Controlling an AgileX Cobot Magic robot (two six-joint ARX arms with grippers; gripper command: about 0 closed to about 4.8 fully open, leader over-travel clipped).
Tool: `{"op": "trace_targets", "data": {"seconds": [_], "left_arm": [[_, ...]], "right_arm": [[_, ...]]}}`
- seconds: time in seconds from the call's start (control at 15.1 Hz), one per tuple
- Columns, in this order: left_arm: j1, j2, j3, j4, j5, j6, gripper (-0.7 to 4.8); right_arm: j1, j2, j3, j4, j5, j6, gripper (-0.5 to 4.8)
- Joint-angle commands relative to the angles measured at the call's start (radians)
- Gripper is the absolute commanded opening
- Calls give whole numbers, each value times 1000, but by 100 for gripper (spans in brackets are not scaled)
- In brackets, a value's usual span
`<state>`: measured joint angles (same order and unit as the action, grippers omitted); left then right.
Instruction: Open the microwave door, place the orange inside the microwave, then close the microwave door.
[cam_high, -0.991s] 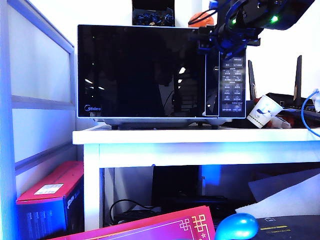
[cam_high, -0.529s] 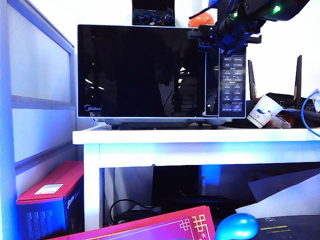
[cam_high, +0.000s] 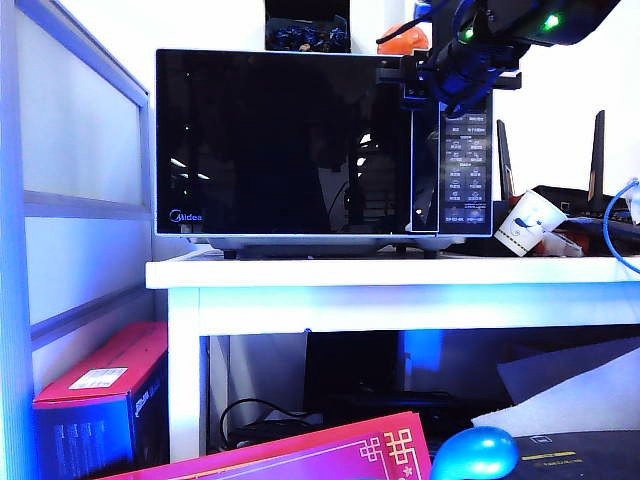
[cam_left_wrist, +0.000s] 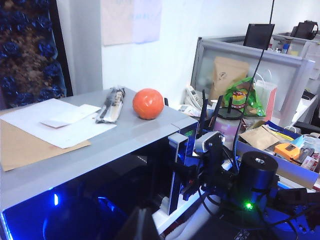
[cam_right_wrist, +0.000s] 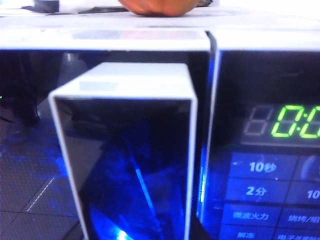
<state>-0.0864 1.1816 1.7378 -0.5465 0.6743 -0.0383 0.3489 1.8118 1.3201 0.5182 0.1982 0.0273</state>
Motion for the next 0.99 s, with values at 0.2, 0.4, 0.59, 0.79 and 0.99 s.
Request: {"op": "trace_targets", "data": {"seconds": [0.2, 0.4, 0.59, 0.79, 0.99], "left_arm": [[1, -2, 5, 1, 7, 1, -5], [1, -2, 5, 1, 11, 0, -5], [1, -2, 5, 1, 30, 0, -5], [1, -2, 5, 2, 29, 1, -5], [1, -2, 5, 1, 29, 1, -5]], "right_arm": [[2, -13, 5, 5, -20, -14, 118], [13, -47, 5, -22, -18, -14, 117], [27, -93, 5, -74, -18, -14, 117], [32, -97, 5, -74, -21, -14, 117], [37, -97, 5, -74, -77, -14, 316]]}}
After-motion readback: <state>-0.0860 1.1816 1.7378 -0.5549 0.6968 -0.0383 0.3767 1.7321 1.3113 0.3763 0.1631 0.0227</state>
